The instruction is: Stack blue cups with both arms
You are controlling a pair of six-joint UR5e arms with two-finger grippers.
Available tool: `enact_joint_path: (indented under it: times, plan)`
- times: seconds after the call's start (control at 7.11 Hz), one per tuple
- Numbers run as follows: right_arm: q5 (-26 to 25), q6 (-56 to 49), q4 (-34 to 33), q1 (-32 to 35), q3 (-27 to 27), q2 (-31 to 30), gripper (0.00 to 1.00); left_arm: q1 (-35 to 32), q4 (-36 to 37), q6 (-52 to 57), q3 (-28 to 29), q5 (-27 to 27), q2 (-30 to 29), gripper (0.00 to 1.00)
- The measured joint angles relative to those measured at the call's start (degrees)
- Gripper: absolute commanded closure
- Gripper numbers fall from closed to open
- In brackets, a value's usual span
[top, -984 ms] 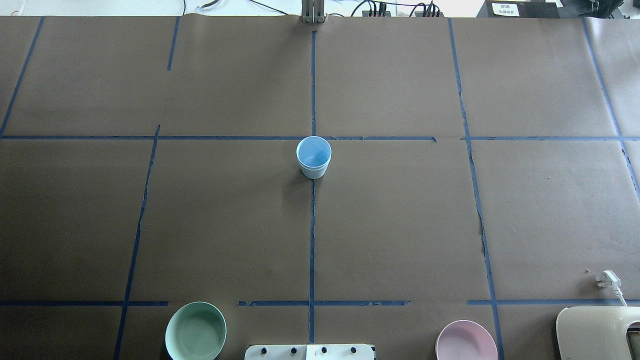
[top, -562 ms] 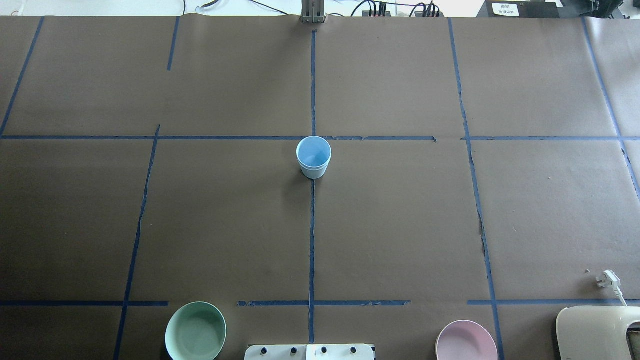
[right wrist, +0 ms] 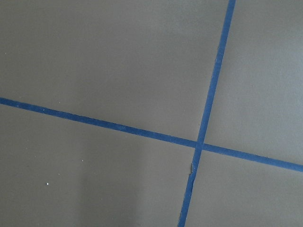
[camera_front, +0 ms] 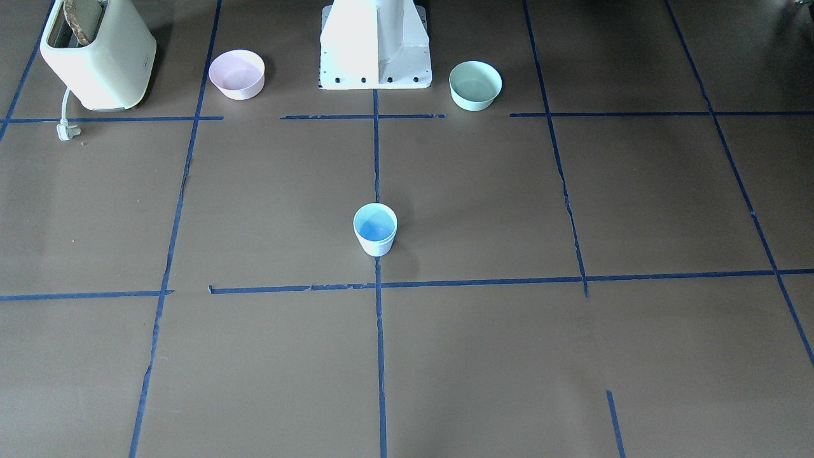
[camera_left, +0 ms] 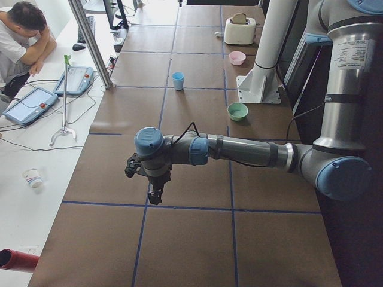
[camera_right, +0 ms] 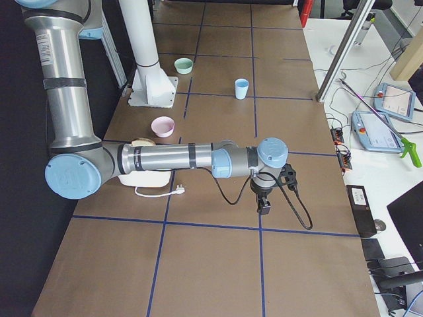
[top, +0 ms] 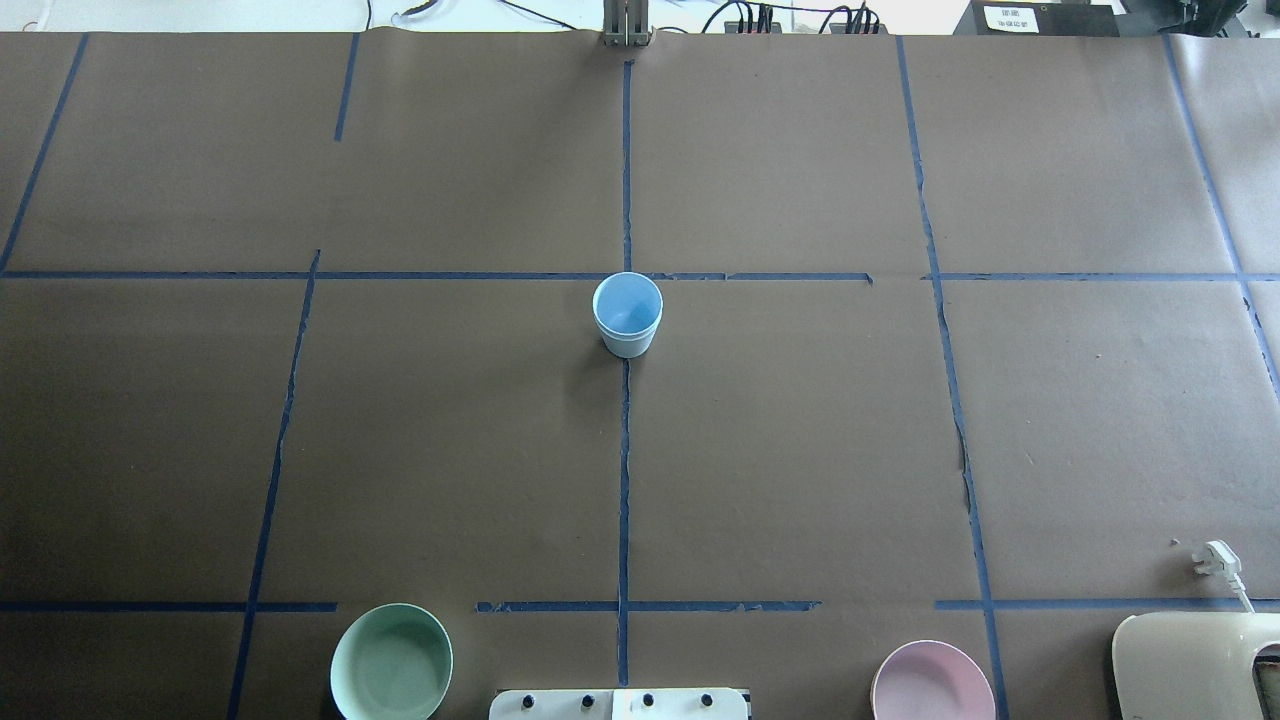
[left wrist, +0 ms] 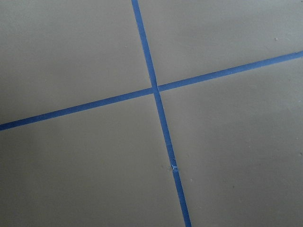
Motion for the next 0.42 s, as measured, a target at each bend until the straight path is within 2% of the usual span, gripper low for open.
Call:
enact_joint_path:
  times: [0.42]
  plan:
    - [0.0, 0.0, 0.0, -0.8, 0.3, 0.1, 0.00, 0.0, 0.1, 0.0, 0.0, 0.3, 0.1, 0.00]
